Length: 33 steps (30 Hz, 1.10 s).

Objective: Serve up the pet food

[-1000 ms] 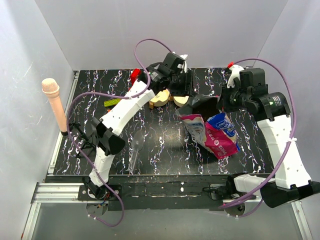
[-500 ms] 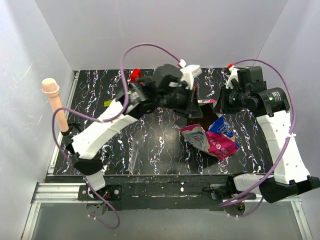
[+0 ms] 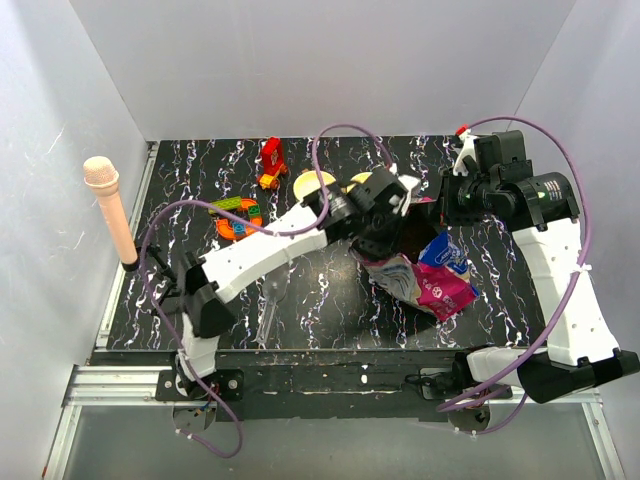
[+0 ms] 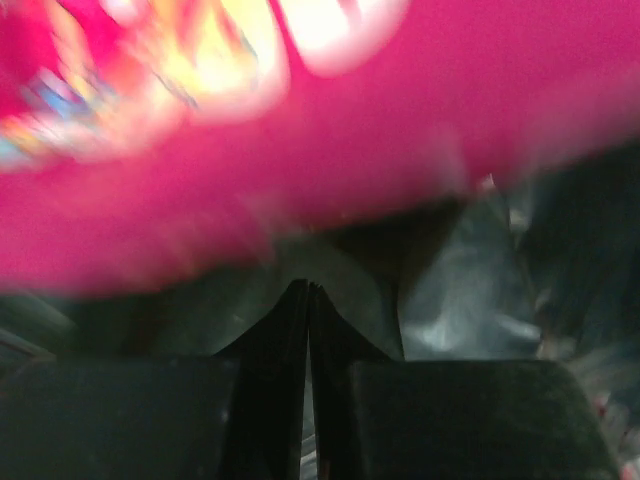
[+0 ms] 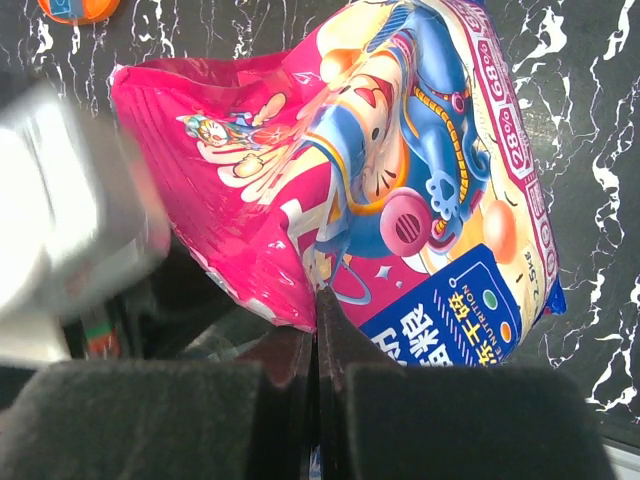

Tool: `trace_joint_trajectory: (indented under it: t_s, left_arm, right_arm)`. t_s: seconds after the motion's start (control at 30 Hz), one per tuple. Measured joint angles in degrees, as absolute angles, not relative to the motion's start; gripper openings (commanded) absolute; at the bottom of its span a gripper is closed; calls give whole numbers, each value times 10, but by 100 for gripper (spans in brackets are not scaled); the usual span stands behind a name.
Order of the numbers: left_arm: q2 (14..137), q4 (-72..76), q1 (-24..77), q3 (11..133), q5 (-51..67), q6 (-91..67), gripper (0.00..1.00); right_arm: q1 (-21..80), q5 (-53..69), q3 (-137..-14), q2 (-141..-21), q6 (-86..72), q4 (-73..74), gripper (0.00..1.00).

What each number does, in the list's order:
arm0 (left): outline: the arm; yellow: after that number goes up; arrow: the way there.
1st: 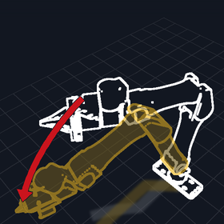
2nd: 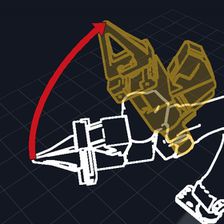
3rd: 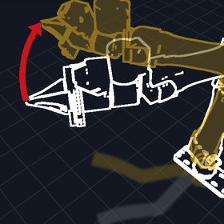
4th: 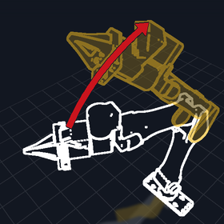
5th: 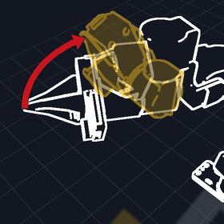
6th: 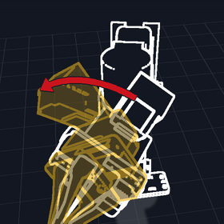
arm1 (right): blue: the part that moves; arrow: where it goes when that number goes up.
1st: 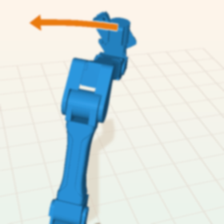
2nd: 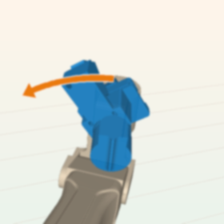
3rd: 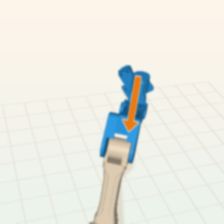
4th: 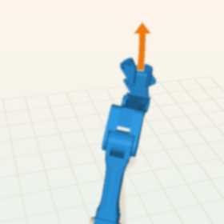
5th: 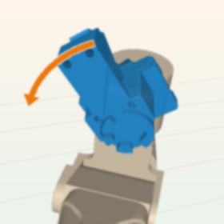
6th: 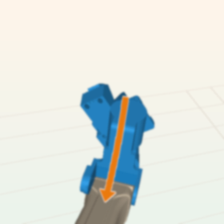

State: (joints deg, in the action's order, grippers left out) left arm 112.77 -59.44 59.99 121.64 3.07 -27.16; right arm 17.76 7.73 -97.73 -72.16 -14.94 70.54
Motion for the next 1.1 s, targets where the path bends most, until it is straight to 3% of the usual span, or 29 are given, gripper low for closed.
trace_joint_trajectory:
  t_s: [0.13, 0.27, 0.37, 0.53, 0.7, 0.9, 1.1]
  left_arm:
    - [1013, -529, 639, 1037, 66, -258, 0]
    - [914, -492, 664, 943, 77, -253, 0]
    - [882, -495, 665, 933, 73, -255, 1]
    - [895, -522, 661, 1013, 11, -271, 16]
    - [854, -531, 620, 1019, -74, -346, 18]
    - [752, -529, 419, 867, -26, -463, 7]
    - [888, -484, 401, 807, 99, -517, 2]
  right_arm:
    - [178, 75, -977, -725, -154, 705, 1]
    - [180, 90, -978, -733, -163, 706, 1]
    - [180, 96, -976, -732, -162, 705, 1]
    - [180, 136, -940, -710, -151, 681, 1]
    - [180, 184, -903, -685, -133, 655, 1]
    - [180, 209, -893, -681, -115, 649, 1]
    - [180, 198, -896, -681, -120, 650, 1]
